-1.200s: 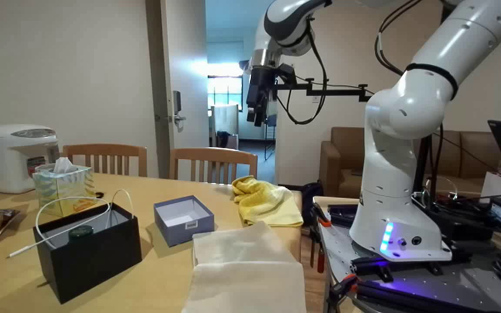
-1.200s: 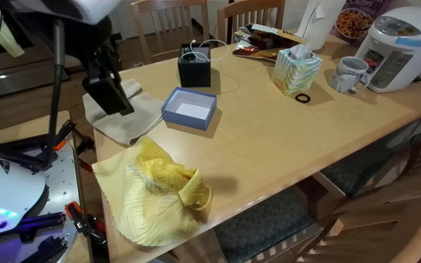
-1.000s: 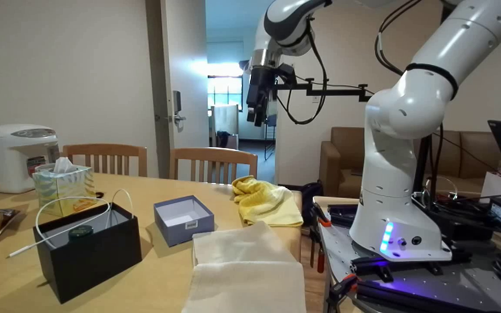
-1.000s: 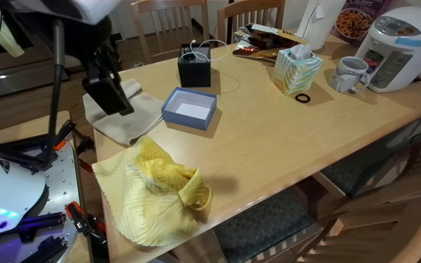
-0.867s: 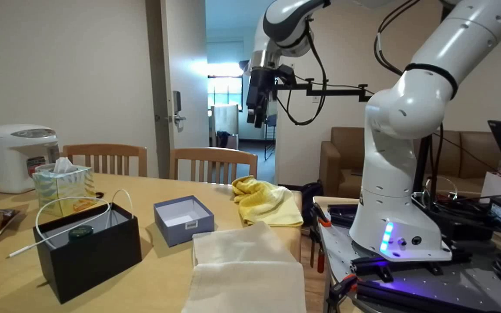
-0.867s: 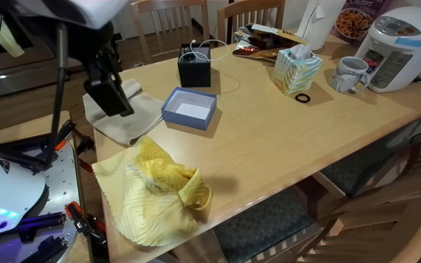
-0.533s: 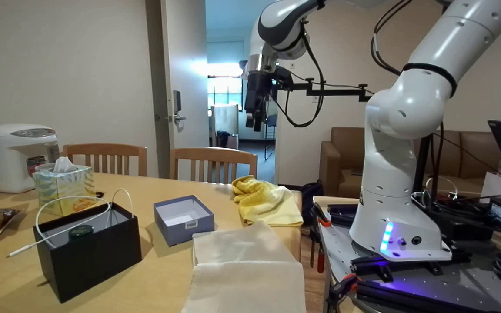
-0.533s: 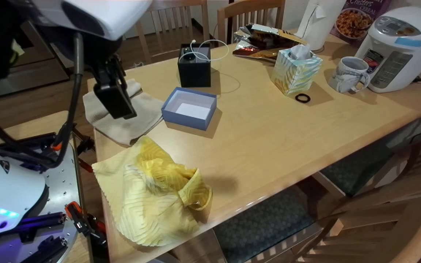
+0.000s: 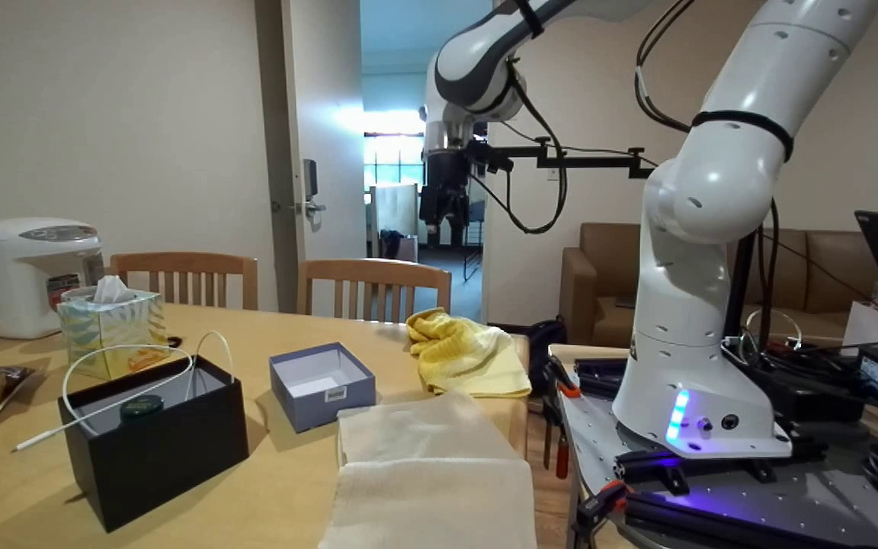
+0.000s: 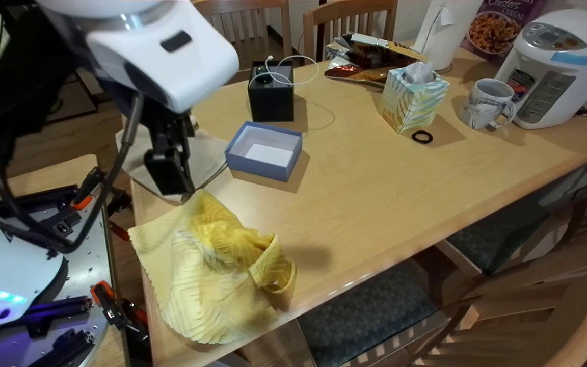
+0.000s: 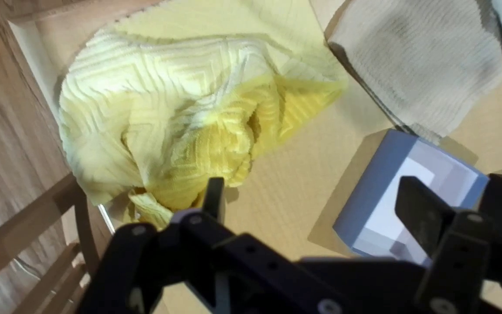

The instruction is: Use the yellow towel to wipe the tabletop

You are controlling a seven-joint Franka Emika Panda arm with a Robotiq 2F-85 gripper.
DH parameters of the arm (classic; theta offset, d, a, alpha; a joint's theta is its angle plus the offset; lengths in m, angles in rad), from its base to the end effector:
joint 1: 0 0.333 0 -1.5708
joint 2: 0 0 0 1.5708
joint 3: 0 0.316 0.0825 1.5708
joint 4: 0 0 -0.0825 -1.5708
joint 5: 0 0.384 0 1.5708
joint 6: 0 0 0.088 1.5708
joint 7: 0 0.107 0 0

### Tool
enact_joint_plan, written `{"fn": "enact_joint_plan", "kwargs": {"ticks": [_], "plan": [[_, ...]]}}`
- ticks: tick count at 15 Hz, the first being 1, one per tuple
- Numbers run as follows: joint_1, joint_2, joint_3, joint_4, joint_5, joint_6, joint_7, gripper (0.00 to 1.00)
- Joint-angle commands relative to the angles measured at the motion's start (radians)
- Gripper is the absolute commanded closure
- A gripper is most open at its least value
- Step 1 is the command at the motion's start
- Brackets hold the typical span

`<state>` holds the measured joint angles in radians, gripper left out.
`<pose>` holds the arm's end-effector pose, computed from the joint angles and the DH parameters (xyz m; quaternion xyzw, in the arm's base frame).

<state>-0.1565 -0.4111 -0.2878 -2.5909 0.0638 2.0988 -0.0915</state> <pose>0.3561 -0.1626 0.3840 -0.9793 0.1779 0.0262 0.0931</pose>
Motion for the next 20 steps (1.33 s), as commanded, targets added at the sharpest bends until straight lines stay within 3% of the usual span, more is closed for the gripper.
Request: {"fn": "enact_joint_plan", "kwargs": {"ticks": [1,6,9,12,15,19,20], "plan": [[-0.052,0.193,0.018,0.065,-0.007,0.018,0.101,0.0],[-0.083,0.376,-0.007,0.133,0.075,-0.065,0.165,0.0],[-0.095,0.442,-0.019,0.145,0.212,-0.135,0.13,0.0],[-0.117,0.497,-0.024,0.101,0.386,-0.116,0.077,0.0],[-0.122,0.544,-0.011,0.011,0.5,0.059,0.049,0.0],[-0.083,0.571,0.022,-0.114,0.507,0.379,0.15,0.0],[-0.068,0.568,0.036,-0.142,0.501,0.463,0.186,0.12]]}}
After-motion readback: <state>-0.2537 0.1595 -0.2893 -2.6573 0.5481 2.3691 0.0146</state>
